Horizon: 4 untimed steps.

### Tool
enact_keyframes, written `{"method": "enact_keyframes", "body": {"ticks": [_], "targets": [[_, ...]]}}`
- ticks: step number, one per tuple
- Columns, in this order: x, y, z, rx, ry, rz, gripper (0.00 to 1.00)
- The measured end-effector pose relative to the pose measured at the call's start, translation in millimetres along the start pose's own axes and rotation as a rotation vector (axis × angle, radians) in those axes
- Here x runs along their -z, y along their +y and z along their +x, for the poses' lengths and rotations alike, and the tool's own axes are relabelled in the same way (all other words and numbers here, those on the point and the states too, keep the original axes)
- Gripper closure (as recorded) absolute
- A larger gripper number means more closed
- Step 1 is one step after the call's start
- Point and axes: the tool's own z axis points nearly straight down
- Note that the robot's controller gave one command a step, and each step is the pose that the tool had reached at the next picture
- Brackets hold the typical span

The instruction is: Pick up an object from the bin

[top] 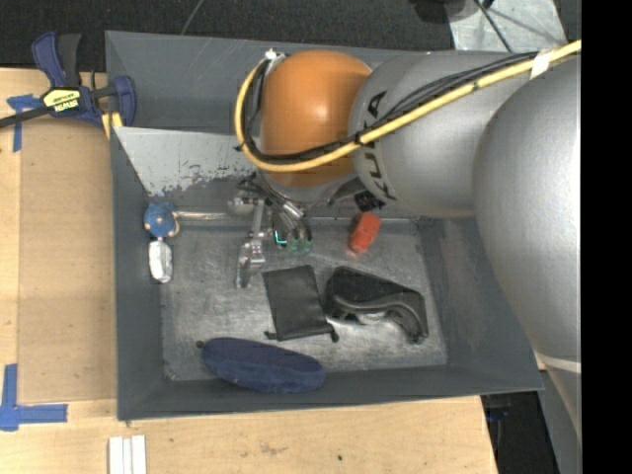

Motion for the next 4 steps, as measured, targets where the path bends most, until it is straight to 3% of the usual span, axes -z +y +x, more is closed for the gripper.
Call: {"method": "enact_keyframes", "body": {"ticks": [1, 2, 3, 4], "targets": [[-54, -83, -11.4, 0.148, -0.003, 0.004, 0.0], [-79, -121, -4.8, 0.163, -0.016, -0.007, 0.0], [-73, -121, -9.9, 0.163, -0.034, -0.003, 1.0], [54, -103, 0.2, 0.358, -0.017, 0.001, 1.0]]}}
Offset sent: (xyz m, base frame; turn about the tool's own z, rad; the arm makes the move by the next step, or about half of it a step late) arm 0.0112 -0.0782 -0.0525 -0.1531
